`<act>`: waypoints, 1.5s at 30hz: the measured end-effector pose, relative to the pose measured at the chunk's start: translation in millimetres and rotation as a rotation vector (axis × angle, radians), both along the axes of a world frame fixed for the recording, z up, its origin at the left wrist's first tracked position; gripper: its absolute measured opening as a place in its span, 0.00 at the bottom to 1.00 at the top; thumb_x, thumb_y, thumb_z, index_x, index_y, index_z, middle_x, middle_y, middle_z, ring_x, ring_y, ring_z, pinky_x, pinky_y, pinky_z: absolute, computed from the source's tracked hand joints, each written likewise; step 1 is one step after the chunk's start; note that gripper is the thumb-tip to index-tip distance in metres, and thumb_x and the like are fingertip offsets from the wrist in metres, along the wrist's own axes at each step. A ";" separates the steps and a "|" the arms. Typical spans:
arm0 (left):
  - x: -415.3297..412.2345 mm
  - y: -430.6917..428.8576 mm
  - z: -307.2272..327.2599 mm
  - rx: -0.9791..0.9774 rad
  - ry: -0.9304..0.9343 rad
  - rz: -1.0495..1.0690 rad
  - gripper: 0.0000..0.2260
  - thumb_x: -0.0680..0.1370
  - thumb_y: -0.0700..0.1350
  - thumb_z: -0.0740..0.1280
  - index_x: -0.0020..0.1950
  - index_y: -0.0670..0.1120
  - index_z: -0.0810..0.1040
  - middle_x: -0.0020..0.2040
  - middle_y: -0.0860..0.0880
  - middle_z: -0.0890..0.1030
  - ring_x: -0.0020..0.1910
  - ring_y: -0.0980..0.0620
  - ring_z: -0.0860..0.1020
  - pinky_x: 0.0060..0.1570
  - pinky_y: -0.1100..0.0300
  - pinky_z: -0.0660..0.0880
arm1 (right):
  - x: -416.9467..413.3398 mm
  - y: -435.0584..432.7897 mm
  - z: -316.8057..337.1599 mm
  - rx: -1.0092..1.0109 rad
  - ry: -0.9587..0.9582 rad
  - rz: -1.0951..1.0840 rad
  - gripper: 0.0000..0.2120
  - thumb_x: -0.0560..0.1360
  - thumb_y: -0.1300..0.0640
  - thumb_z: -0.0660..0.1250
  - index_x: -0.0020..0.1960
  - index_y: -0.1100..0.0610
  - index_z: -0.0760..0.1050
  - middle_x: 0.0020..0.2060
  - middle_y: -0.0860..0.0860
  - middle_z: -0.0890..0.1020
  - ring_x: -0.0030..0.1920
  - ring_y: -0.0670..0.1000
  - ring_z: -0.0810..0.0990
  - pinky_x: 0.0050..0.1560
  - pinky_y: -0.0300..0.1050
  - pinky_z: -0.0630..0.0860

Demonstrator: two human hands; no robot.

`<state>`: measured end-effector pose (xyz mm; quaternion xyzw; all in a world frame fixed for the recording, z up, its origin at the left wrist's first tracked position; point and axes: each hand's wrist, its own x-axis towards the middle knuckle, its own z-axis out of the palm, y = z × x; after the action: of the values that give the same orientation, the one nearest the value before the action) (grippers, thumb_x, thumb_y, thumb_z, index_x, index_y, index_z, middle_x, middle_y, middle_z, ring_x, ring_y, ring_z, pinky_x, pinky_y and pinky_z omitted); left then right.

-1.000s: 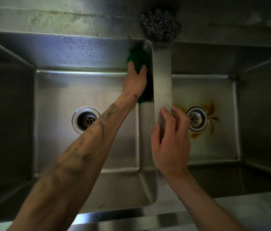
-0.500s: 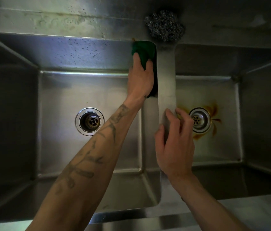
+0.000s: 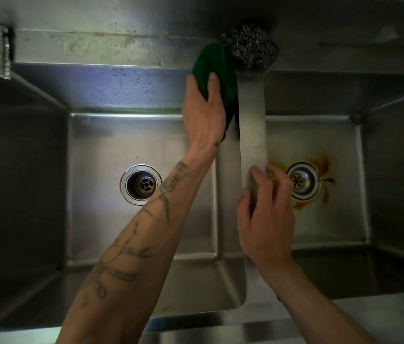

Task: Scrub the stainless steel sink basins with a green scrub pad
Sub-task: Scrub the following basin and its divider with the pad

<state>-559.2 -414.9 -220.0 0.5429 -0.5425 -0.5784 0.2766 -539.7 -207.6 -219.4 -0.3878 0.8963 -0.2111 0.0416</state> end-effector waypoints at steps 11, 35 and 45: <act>-4.9 -10.8 1.4 -0.022 -0.173 -0.036 0.15 0.88 0.52 0.60 0.72 0.48 0.75 0.62 0.48 0.81 0.62 0.45 0.80 0.65 0.48 0.77 | 0.0 -1.2 1.5 -0.008 0.005 -0.014 0.20 0.83 0.51 0.60 0.72 0.56 0.71 0.70 0.58 0.68 0.64 0.53 0.72 0.58 0.42 0.72; -6.0 12.4 -60.1 0.160 -0.065 -0.189 0.19 0.89 0.48 0.60 0.80 0.46 0.67 0.69 0.46 0.79 0.65 0.46 0.79 0.62 0.60 0.74 | -0.4 1.7 -1.8 0.007 0.004 0.008 0.20 0.83 0.52 0.62 0.73 0.57 0.71 0.71 0.59 0.67 0.64 0.57 0.76 0.55 0.52 0.82; 30.1 49.5 -61.6 0.310 -0.083 -0.287 0.16 0.89 0.49 0.59 0.76 0.46 0.69 0.64 0.45 0.80 0.60 0.45 0.80 0.62 0.50 0.77 | -0.6 1.5 -2.6 0.004 0.015 0.018 0.19 0.84 0.51 0.60 0.73 0.57 0.71 0.71 0.59 0.67 0.64 0.57 0.75 0.57 0.53 0.81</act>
<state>-529.1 -365.3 -281.6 0.5197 -0.5295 -0.6654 0.0820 -540.3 -206.1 -221.9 -0.3975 0.8934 -0.2059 0.0375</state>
